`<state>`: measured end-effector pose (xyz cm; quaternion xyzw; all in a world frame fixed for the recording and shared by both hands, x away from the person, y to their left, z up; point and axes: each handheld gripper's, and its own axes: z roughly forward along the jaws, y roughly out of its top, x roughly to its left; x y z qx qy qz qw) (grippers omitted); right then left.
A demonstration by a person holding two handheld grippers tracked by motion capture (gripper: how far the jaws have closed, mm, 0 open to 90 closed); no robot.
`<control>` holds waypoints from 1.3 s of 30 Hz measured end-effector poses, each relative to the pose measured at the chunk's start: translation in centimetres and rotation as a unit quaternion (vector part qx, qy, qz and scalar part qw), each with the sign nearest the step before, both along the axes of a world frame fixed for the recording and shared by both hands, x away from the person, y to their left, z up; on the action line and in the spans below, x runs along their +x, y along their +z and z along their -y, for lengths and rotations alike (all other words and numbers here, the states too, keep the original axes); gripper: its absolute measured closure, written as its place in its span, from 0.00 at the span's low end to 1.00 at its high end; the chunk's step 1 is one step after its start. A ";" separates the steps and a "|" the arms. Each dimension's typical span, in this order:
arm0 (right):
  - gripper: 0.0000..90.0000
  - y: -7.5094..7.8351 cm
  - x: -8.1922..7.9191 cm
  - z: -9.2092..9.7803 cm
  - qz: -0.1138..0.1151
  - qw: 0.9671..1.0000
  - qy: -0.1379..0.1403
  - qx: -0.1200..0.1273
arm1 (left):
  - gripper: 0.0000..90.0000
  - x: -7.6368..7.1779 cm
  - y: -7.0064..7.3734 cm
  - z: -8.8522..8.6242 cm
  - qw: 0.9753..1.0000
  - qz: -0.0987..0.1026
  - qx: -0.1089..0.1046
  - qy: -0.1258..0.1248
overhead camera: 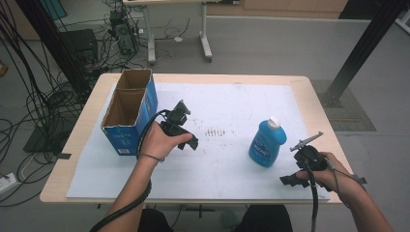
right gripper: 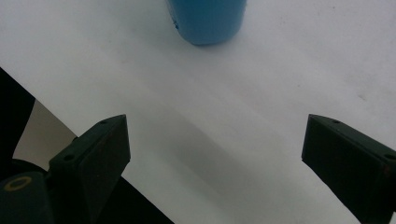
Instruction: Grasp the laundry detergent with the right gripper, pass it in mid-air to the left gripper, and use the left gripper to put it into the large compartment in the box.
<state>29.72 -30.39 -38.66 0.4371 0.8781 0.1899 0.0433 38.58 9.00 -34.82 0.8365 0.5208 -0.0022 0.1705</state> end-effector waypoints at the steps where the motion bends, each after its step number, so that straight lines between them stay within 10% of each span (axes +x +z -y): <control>1: 0.08 0.0 0.0 -0.1 0.002 1.000 0.001 0.000 | 0.13 0.0 0.0 0.0 1.000 0.000 0.000 0.000; 21: 0.07 -1.4 0.0 -0.6 0.071 0.997 0.008 0.036 | 0.13 -0.3 0.0 -0.4 1.000 0.004 -0.008 0.005; 39: 0.07 -2.6 -0.3 -0.5 0.169 0.979 -0.006 0.113 | 0.13 -0.6 -0.1 -0.4 1.000 0.001 -0.014 0.000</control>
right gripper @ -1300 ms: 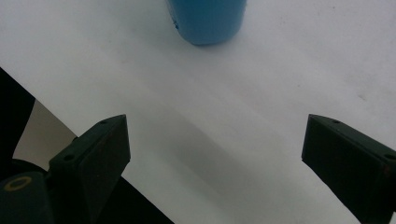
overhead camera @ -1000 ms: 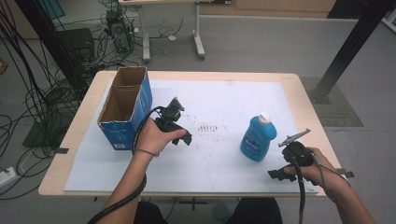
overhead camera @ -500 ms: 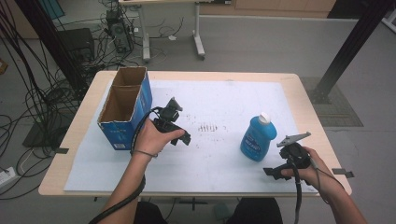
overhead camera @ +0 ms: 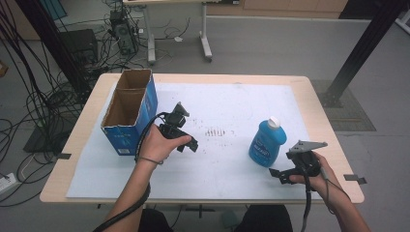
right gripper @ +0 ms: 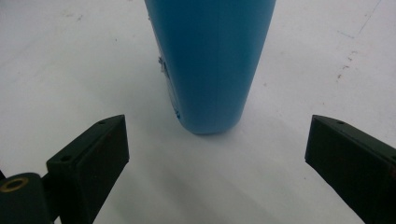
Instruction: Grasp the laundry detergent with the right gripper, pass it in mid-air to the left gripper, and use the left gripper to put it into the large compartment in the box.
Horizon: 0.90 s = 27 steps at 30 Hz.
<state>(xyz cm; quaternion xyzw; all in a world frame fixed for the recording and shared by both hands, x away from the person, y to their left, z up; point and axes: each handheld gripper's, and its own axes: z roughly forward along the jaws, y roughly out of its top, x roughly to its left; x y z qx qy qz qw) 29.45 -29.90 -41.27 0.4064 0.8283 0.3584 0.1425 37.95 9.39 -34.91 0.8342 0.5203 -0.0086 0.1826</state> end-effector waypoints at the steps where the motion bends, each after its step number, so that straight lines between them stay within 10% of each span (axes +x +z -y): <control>1: 0.07 -0.1 0.0 0.0 0.002 1.000 0.001 0.001 | 0.13 0.0 0.0 0.0 1.000 0.000 -0.001 0.000; 27: 0.05 -2.0 0.1 -0.1 0.085 0.993 -0.004 0.088 | 0.14 -0.4 0.1 -0.1 1.000 0.007 -0.011 0.001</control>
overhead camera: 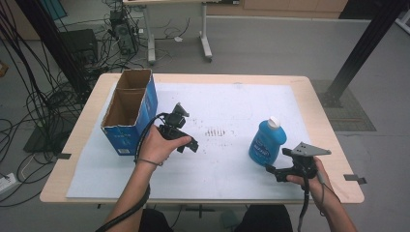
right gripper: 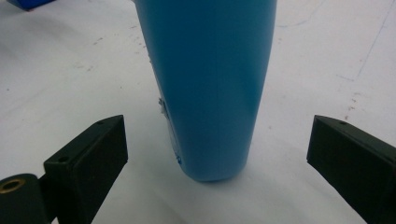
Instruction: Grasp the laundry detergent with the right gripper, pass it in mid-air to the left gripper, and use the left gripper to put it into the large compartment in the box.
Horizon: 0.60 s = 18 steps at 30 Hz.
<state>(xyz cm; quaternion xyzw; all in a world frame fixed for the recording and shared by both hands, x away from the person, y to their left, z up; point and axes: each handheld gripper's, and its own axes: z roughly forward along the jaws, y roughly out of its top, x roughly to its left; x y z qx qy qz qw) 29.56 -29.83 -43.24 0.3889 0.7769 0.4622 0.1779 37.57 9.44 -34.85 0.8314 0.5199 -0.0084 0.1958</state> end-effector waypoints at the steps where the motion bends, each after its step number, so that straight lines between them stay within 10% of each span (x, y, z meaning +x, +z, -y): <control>1: 0.05 0.0 0.0 0.0 0.006 1.000 0.002 0.001 | 0.14 0.0 0.0 0.0 1.000 0.000 -0.001 0.000; 18: 0.06 -0.8 0.3 -0.8 0.069 0.997 0.021 0.036 | 0.14 -0.1 0.0 -0.1 1.000 0.001 -0.010 0.001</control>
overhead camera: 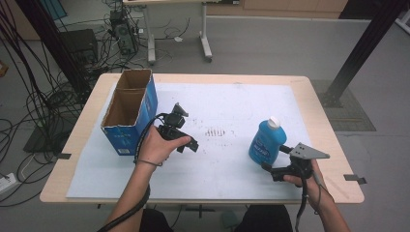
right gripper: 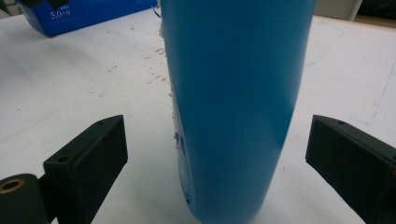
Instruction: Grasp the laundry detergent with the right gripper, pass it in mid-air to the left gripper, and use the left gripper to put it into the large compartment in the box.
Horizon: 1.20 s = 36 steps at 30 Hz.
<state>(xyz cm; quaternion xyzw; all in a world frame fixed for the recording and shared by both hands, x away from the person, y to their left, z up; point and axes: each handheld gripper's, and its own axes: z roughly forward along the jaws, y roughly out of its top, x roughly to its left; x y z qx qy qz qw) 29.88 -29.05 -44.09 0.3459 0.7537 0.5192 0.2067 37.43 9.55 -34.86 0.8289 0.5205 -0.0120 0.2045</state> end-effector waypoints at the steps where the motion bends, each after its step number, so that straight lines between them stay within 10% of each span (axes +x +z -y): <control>1: 0.06 0.0 0.0 -0.1 0.004 1.000 -0.001 0.001 | 0.14 0.0 0.0 0.0 1.000 0.000 -0.001 0.002; 36: 0.06 -0.5 2.1 -1.5 0.042 0.999 -0.004 0.030 | 0.14 0.0 0.4 -0.2 1.000 0.002 -0.005 0.005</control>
